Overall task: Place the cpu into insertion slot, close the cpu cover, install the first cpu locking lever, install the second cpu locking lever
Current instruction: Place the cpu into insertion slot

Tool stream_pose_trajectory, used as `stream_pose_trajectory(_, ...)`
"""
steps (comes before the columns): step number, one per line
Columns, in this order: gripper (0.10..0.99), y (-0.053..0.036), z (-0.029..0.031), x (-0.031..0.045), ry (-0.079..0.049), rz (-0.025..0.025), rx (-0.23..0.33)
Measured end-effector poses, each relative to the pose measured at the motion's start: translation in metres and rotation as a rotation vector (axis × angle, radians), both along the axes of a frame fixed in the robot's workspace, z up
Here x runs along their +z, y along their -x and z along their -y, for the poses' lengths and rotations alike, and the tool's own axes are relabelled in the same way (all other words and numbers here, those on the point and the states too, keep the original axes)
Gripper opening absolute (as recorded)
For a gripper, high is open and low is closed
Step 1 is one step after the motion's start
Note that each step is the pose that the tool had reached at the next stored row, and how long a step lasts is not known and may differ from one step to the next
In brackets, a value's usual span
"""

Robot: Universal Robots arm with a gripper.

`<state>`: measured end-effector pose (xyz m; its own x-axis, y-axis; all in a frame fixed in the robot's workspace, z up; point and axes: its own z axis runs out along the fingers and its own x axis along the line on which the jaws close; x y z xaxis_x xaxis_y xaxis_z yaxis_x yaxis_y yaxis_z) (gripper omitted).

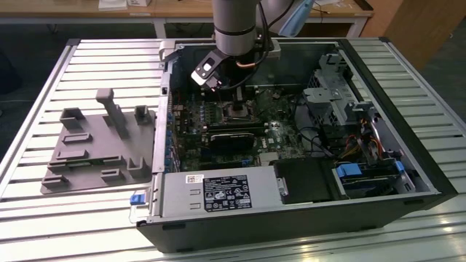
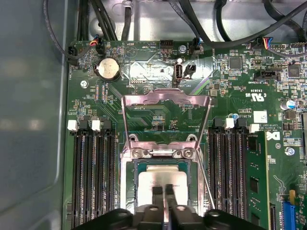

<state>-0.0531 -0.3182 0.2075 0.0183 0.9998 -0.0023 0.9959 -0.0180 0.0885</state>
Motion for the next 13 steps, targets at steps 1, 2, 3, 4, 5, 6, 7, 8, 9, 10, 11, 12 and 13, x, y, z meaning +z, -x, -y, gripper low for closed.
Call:
stream_pose_trajectory(1, 0.125, 0.0, 0.0, 0.0, 0.0, 0.0, 0.0)
stream_pose_trajectory(2, 0.102, 0.0, 0.0, 0.0, 0.0, 0.0, 0.0)
stream_pose_trajectory(3, 0.102, 0.0, 0.0, 0.0001, 0.0, 0.0, 0.0)
stream_pose_trajectory(4, 0.102, 0.0, 0.0, 0.0001, 0.0, 0.0, 0.0)
stream_pose_trajectory(5, 0.102, 0.0, 0.0, 0.0002, 0.0, -0.0001, 0.0)
stream_pose_trajectory(6, 0.102, 0.0, 0.0, 0.0002, 0.0, 0.0, 0.0)
stream_pose_trajectory(7, 0.102, 0.0, 0.0, 0.0002, 0.0, 0.0, 0.0)
stream_pose_trajectory(8, 0.102, -0.0005, 0.0, 0.0003, 0.0, -0.0001, 0.0)
stream_pose_trajectory(9, 0.102, -0.0013, 0.0, 0.0003, 0.0, -0.0002, 0.0)
stream_pose_trajectory(10, 0.102, -0.0022, 0.0, 0.0003, 0.0, -0.0001, 0.0)
stream_pose_trajectory(11, 0.102, -0.0033, 0.0, 0.0002, 0.0, -0.0001, 0.0)
stream_pose_trajectory(12, 0.102, -0.0041, 0.0, 0.0002, 0.0, -0.0001, 0.0)
stream_pose_trajectory(13, 0.102, -0.0047, 0.0, 0.0002, 0.0, -0.0002, 0.0)
